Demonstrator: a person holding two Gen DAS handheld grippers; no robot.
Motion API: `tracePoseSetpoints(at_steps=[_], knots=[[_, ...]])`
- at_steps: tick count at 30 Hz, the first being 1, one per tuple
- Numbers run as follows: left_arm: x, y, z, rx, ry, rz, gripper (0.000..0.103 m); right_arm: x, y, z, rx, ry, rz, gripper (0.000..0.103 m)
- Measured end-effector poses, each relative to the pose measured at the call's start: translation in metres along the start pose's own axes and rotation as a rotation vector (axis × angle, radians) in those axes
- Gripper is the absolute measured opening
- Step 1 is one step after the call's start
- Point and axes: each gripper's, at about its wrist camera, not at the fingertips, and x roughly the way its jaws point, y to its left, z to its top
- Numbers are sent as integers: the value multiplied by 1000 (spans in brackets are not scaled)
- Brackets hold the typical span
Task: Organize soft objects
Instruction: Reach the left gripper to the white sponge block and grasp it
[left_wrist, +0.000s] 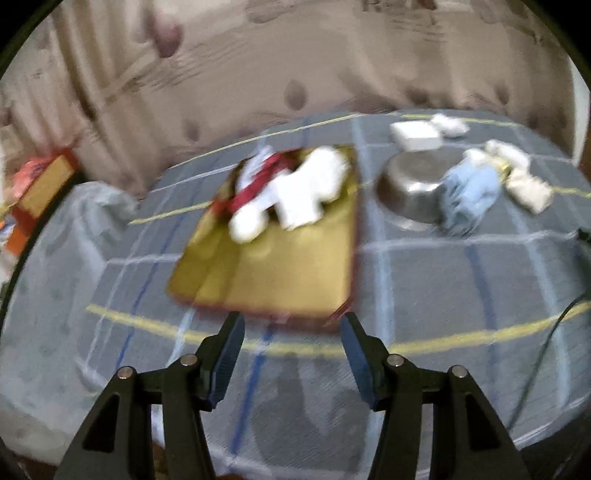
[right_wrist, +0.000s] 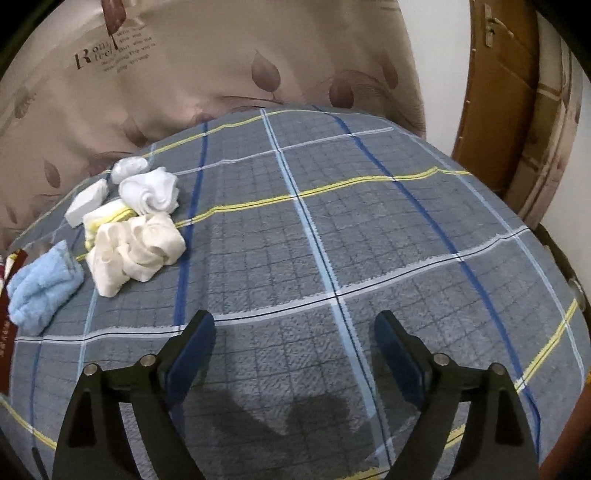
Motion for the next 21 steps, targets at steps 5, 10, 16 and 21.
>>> tracePoseSetpoints(at_steps=[5, 10, 16, 21], knots=[[12, -25, 73, -1, 61, -214, 56, 0, -1, 0, 6, -5, 65, 88], [58, -61, 157, -23, 168, -432, 57, -3, 1, 0, -10, -13, 129, 89], [136, -83, 236, -83, 279, -515, 57, -9, -2, -1, -9, -45, 198, 90], [195, -92, 264, -121, 340, -464, 57, -11, -1, -2, -17, -55, 232, 90]])
